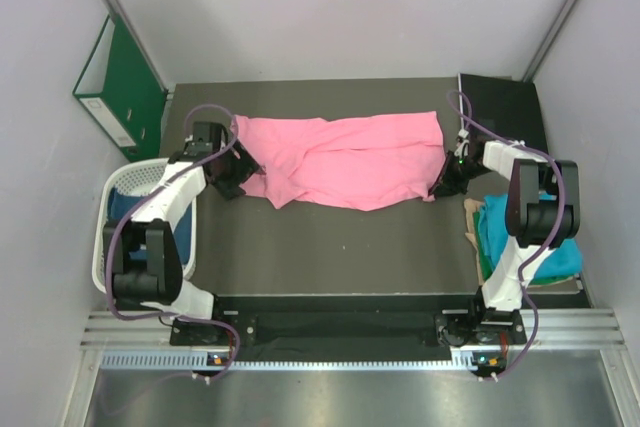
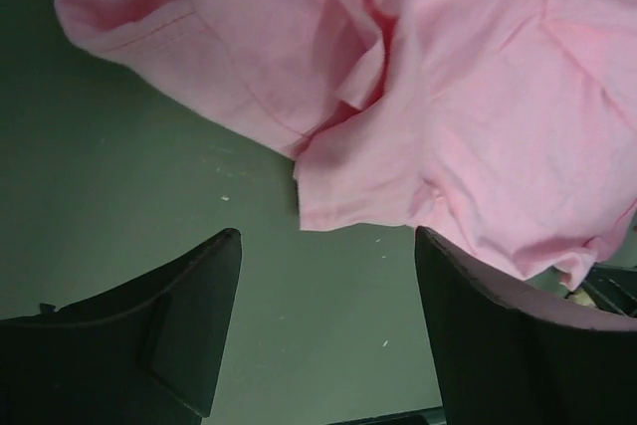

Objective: Fold and stack the t-shirts
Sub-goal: Grap the side of the flattened tshirt closest away from the robot with both arms

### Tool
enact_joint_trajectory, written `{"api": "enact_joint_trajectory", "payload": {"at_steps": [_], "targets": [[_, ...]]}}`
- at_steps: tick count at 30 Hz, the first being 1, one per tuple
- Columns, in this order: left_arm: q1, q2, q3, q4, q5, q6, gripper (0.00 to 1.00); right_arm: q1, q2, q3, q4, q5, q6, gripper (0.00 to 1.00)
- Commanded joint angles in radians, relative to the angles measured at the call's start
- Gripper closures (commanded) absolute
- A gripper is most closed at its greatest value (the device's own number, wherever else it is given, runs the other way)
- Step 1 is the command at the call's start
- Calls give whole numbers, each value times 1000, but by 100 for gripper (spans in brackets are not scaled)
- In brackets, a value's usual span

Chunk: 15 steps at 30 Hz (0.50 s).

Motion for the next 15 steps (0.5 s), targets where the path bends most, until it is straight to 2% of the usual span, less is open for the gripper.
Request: {"api": "enact_joint_trajectory", "payload": {"at_steps": [1, 2, 3, 5, 7, 15], "targets": [[7, 7, -36, 64, -6, 6, 29, 0, 6, 15, 13, -18, -19, 94], [7, 32, -34, 80, -4, 5, 33, 0, 5, 15, 13, -18, -19, 95], [10, 49, -25, 89, -3, 2, 42, 0, 3, 15, 11, -20, -19, 95], [10, 99, 0, 114, 5, -1, 46, 0, 3, 16, 11, -18, -19, 95], [11, 147, 29, 147, 14, -4, 55, 0, 3, 15, 10, -18, -21, 95], [13, 299, 174, 173, 28, -9, 60, 0, 3, 12, 10, -14, -12, 95]]}}
